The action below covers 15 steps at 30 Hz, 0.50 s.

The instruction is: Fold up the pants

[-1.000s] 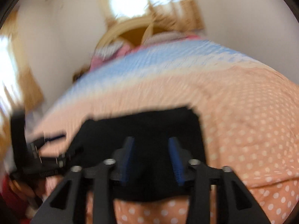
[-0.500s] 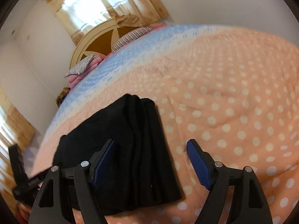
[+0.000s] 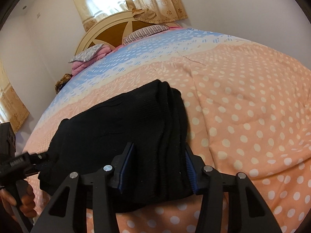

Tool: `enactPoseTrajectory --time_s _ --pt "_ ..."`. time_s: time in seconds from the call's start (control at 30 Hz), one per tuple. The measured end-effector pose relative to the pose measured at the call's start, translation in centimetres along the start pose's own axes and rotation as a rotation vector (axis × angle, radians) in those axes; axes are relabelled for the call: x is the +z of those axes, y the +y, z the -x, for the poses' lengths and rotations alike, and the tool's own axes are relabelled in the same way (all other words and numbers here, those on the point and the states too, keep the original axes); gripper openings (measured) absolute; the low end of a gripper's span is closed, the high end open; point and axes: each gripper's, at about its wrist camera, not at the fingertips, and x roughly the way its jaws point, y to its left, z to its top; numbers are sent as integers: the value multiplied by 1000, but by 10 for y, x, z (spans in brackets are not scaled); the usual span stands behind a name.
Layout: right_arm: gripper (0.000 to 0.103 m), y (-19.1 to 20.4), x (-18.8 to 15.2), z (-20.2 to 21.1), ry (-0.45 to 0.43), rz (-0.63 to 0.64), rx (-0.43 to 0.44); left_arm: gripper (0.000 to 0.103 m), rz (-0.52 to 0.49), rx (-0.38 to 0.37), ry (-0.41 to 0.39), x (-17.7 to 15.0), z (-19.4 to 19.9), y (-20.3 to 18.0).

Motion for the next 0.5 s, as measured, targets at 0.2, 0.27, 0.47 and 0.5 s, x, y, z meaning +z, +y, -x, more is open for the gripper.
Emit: enactPoseTrajectory --time_s 0.2,0.27,0.47,0.5 --pt "50 8 0 -2 -9 20 -29 88 -42 20 -17 5 -9 1" --pt "50 6 -1 -2 -11 5 -25 88 -45 5 26 -2 -21 -2" --pt "52 1 -2 -3 -12 -27 -17 79 -166 104 -13 -19 -21 -27" --pt "52 1 -2 -4 -12 -24 -18 76 -161 113 -12 -17 -18 -26"
